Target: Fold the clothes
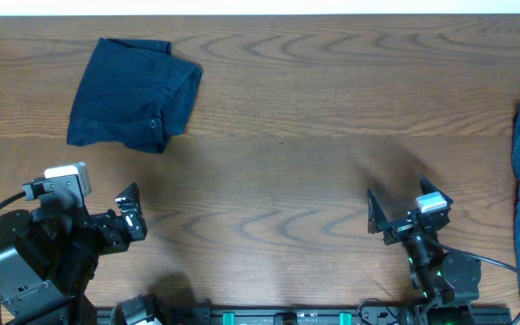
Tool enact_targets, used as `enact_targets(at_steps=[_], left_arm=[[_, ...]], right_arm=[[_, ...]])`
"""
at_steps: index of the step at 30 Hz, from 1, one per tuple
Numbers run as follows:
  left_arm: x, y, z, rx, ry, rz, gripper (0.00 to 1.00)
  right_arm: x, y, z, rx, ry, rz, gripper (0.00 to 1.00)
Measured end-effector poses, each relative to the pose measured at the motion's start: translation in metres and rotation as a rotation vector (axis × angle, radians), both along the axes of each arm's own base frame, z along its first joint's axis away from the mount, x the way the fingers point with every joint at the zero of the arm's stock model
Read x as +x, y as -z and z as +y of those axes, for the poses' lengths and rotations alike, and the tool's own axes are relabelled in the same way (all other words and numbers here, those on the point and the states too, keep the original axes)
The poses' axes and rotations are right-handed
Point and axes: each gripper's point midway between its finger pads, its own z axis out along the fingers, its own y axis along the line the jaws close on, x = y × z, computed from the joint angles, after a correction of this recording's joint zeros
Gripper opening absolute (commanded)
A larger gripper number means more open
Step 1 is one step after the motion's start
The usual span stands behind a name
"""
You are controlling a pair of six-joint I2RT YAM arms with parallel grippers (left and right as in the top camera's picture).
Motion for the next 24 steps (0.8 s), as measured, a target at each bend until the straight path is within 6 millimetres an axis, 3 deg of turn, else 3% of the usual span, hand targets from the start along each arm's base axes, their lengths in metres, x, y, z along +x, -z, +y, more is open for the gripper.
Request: enact_targets(at_steps=[24], left_arm=[[0.0002,0.0,-0.0023,0.0,0.012,0.0,0.98]], right_arm=[[-0.0001,0.0,0.0003,0.027,0.0,0.008,0.99]])
